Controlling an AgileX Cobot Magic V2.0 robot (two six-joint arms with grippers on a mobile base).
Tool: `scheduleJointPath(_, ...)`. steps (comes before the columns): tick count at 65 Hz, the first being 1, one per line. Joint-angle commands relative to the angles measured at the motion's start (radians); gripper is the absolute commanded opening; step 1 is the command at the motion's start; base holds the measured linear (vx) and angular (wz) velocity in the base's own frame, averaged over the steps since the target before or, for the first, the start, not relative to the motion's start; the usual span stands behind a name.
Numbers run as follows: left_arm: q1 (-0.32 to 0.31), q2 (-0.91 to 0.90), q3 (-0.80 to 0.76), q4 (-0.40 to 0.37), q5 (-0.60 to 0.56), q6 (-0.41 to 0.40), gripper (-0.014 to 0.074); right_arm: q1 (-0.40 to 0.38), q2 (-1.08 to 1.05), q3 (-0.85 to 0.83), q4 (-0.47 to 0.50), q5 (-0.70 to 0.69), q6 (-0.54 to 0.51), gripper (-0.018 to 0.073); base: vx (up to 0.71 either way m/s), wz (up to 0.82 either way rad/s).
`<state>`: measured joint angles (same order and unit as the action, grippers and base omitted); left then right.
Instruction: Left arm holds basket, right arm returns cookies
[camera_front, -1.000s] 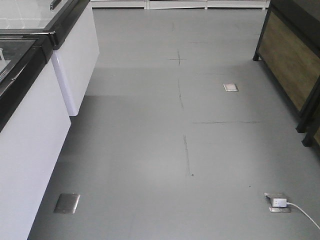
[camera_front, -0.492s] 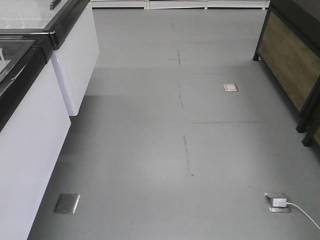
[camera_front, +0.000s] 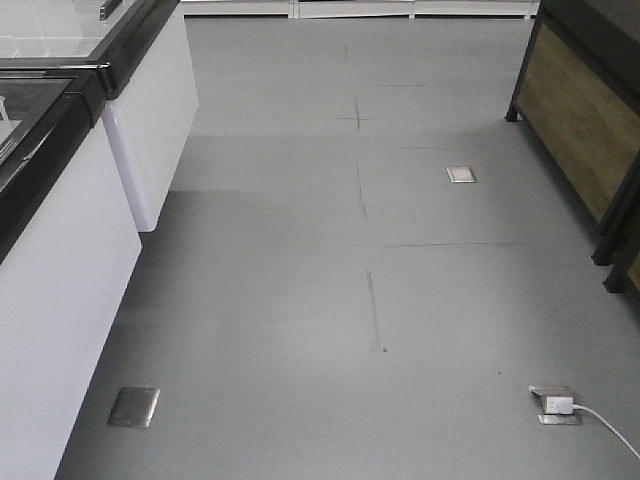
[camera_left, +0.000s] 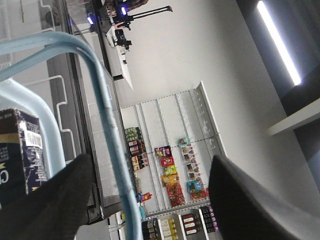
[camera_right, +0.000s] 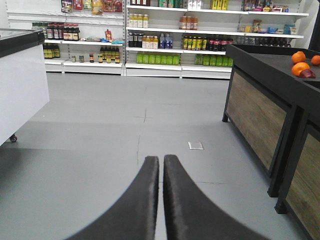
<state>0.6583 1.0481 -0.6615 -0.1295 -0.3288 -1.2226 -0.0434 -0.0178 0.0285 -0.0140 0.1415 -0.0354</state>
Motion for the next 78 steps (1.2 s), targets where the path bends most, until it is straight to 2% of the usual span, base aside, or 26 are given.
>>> scheduleJointPath(1,0.002,0.014,-0.027,-0.002,-0.082,-0.059,0.0472,-0.004,-0.006,0.017,-0.005,-0.075,-0.006,-0.0006,0.0,0.0)
scheduleJointPath(13,0.0,0.057,-0.028,0.001,-0.113,-0.092,0.0472,-0.004,-0.006,0.017,-0.005,-0.075,-0.006,-0.0006,0.0,0.0)
scheduleJointPath(25,-0.016,0.112,-0.032,0.021,-0.209,-0.112,0.0472,-0.004,-0.006,0.017,-0.005,-0.075,-0.006,-0.0006,0.0,0.0)
scheduleJointPath(38,-0.027,0.17,-0.032,0.025,-0.285,-0.189,0.047,-0.004,-0.006,0.017,-0.005,-0.075,-0.006,-0.0006,0.0,0.0)
scheduleJointPath(58,-0.028,0.234,-0.032,0.025,-0.414,-0.189,0.047,-0.004,-0.006,0.017,-0.005,-0.075,-0.006,-0.0006,0.0,0.0)
scheduleJointPath(65,-0.03,0.247,-0.032,0.03,-0.428,-0.215,0.047,-0.004,-0.006,0.017,-0.005,-0.075,-0.006,-0.0006,0.0,0.0)
scheduleJointPath(78,-0.03,0.28,-0.047,0.032,-0.453,-0.215,0.0458,-0.004,-0.006,0.017,-0.005,-0.075,-0.006,-0.0006,0.0,0.0)
